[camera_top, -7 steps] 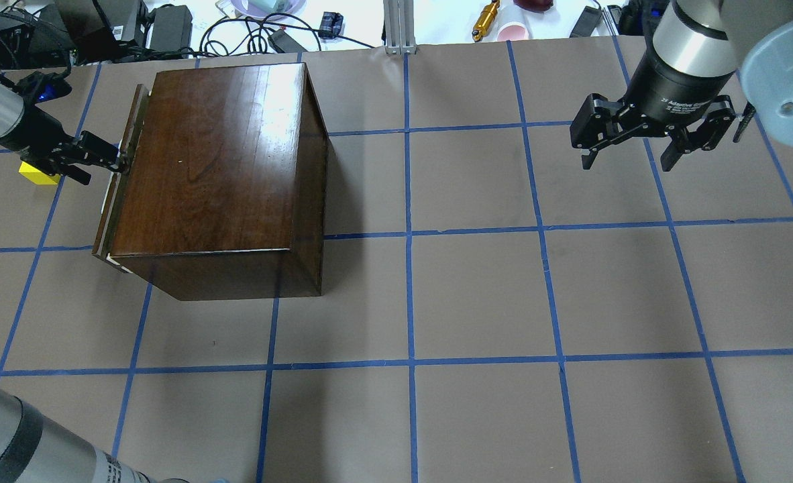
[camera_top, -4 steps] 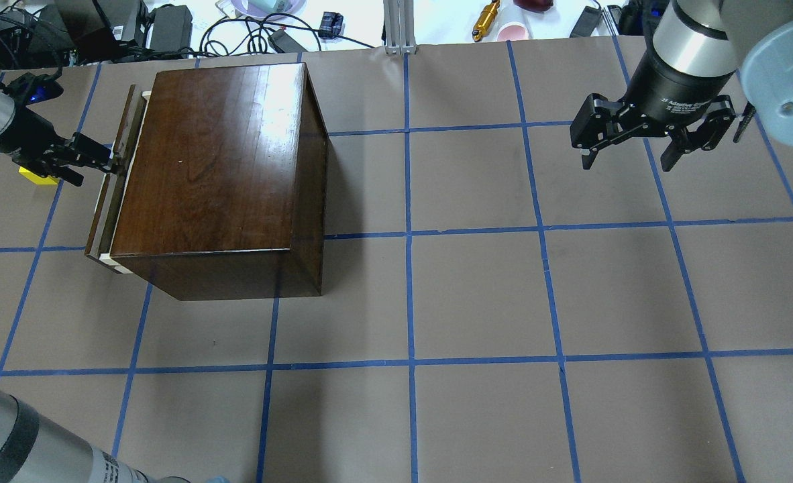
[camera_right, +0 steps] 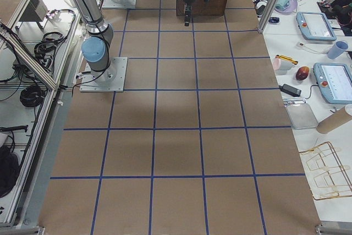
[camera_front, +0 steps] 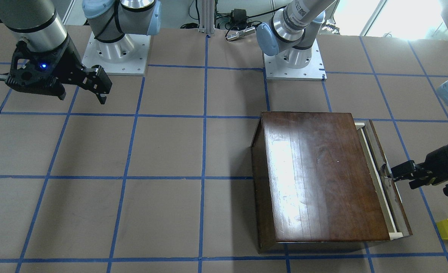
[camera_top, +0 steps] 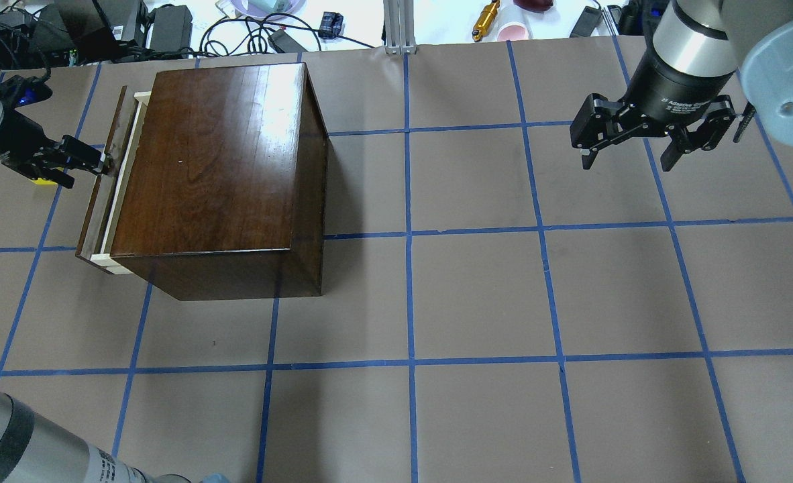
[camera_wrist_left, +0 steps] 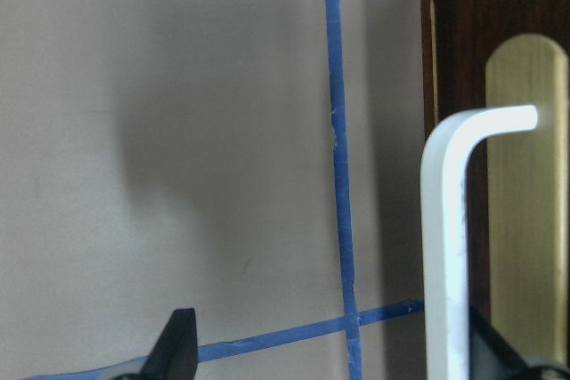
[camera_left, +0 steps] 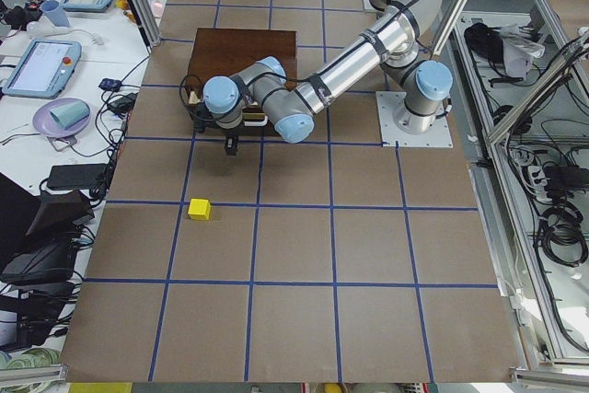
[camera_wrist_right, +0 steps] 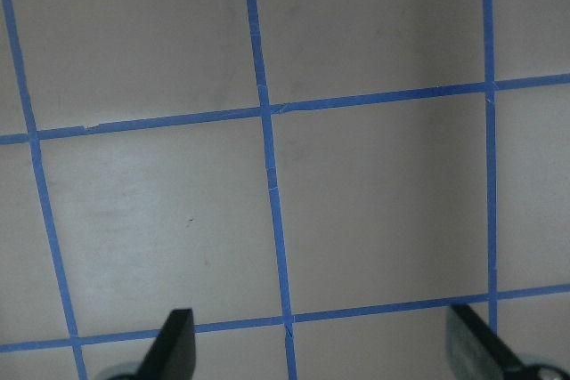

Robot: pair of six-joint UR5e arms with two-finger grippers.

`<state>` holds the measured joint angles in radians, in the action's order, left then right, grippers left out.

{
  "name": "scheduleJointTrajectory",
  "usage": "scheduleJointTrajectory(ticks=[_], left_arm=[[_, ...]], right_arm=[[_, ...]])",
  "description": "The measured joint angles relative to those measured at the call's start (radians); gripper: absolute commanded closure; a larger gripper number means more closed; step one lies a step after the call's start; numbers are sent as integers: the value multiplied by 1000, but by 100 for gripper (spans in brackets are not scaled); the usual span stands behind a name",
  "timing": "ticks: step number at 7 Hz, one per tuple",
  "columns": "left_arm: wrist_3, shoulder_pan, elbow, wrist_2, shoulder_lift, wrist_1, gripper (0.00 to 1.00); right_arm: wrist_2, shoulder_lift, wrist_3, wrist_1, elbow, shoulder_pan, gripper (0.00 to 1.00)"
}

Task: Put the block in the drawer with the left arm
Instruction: 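Hook the white handle with the left gripper and pull the drawer open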

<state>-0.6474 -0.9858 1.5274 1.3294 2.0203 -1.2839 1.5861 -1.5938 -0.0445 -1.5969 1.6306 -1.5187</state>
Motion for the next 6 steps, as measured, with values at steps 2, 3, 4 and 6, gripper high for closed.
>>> scheduleJointTrajectory(ticks=[2,3,4,6], left_arm=[[-2,6,-2,1,-1,0,2],[-6,7,-5,4,0,0,2],[-17,7,-10,14,0,0,2],[-35,14,-15,33,0,0,2]], right_arm=[[0,0,0,0,0,0,0],[0,0,0,0,0,0,0],[0,0,0,0,0,0,0],[0,0,0,0,0,0,0]])
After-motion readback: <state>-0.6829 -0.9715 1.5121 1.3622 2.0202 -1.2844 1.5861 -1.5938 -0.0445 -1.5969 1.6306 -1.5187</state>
